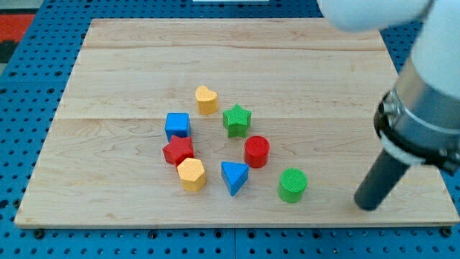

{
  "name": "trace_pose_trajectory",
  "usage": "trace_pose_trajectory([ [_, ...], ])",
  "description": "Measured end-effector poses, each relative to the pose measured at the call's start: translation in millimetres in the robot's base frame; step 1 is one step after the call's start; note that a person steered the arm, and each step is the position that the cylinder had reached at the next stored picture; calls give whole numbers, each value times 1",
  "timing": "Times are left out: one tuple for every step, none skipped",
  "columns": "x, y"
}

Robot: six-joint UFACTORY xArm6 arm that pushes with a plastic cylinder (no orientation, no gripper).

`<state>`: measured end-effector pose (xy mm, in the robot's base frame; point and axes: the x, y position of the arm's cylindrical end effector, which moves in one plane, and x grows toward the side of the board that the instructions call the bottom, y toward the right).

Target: Move the blue cube to the top right of the red star

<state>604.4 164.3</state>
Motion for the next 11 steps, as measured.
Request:
trace_pose_trajectory([
  [-12,-56],
  [-39,-81],
  [-32,-76],
  [-44,-31],
  [-81,-11],
  [-119,35],
  [-138,55],
  [-142,56],
  [-142,56],
  [-142,56],
  [-121,58],
])
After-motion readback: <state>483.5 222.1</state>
